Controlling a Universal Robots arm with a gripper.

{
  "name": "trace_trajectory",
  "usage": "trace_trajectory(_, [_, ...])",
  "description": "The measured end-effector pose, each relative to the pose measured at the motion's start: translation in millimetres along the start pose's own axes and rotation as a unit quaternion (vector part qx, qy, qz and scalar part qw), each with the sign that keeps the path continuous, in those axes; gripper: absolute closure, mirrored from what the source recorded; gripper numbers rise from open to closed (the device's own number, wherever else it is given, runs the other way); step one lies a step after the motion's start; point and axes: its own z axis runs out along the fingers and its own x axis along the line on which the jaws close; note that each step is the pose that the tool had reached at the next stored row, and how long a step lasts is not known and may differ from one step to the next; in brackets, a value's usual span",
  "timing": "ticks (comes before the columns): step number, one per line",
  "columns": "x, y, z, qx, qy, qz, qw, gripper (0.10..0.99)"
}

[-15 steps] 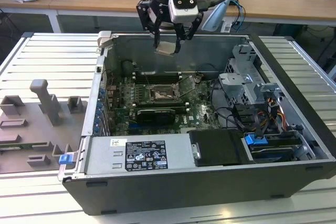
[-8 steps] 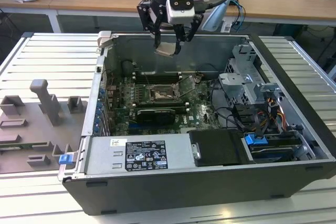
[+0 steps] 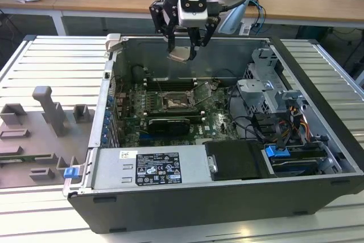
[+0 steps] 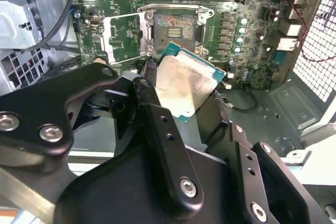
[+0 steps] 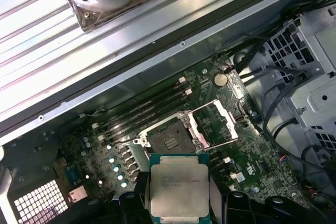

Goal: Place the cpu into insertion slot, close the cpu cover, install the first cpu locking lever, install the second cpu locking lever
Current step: 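Place the cpu into insertion slot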

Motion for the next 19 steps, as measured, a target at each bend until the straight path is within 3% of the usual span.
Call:
trace_trajectory(11, [0.0,-0.1,2.9,-0.0009,-0.0042,0.049,0.9988,0.545])
trace_trajectory(19, [-0.1,-0.6,8.2,-0.0008,-0.0049,0.055,0.9985,0.545])
